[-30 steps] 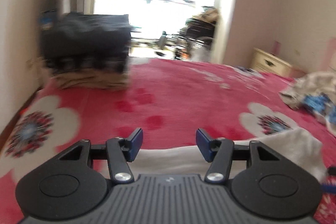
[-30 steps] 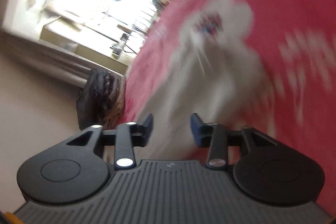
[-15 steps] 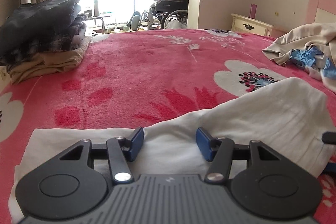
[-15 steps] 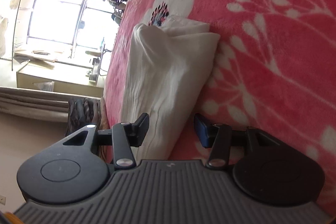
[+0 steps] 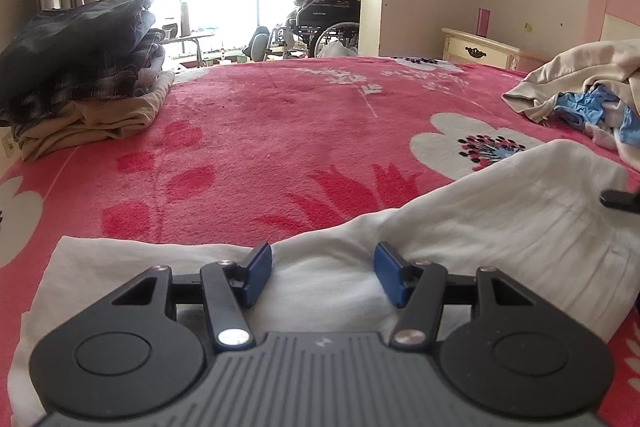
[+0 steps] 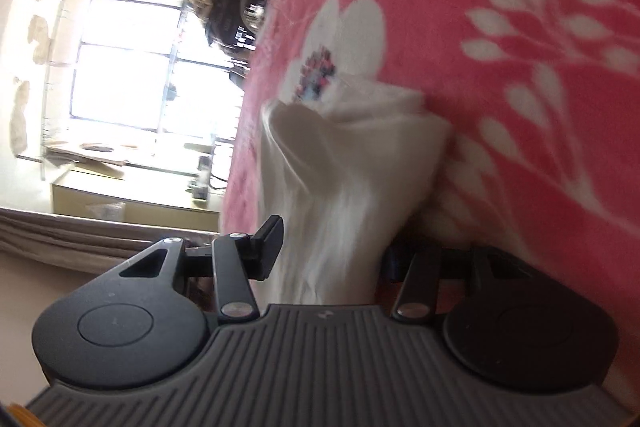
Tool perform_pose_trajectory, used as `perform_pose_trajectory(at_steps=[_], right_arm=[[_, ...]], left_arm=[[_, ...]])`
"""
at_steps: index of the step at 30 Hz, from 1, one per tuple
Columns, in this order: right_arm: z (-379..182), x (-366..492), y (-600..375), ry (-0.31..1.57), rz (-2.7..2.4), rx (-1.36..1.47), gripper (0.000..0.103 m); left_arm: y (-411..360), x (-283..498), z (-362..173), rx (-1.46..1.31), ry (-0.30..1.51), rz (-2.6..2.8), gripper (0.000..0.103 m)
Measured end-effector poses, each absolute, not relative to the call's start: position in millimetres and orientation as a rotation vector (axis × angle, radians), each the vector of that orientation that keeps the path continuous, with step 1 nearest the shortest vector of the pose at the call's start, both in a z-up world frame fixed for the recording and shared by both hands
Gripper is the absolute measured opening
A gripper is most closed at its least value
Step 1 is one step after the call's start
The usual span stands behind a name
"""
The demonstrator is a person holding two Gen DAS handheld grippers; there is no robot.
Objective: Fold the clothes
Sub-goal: 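Pinch the folded white shirt bundle with the right gripper and lift it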
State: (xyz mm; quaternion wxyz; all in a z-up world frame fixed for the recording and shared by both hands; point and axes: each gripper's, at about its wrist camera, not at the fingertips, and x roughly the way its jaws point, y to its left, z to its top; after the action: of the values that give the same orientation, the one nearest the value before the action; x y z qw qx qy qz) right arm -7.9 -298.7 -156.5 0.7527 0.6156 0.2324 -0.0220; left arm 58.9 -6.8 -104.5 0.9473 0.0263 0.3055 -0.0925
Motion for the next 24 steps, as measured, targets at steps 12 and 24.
perform_pose_trajectory(at_steps=[12,24], right_arm=[[-146,4,-299,0.383,0.043,1.265,0.008],[-64,10,-265,0.349,0.267,0.863,0.006]], left_arm=[[-6,57,-107,0.054,0.608,-0.194,0.058],[3,34,-83,0.062,0.528,-0.164,0.058]])
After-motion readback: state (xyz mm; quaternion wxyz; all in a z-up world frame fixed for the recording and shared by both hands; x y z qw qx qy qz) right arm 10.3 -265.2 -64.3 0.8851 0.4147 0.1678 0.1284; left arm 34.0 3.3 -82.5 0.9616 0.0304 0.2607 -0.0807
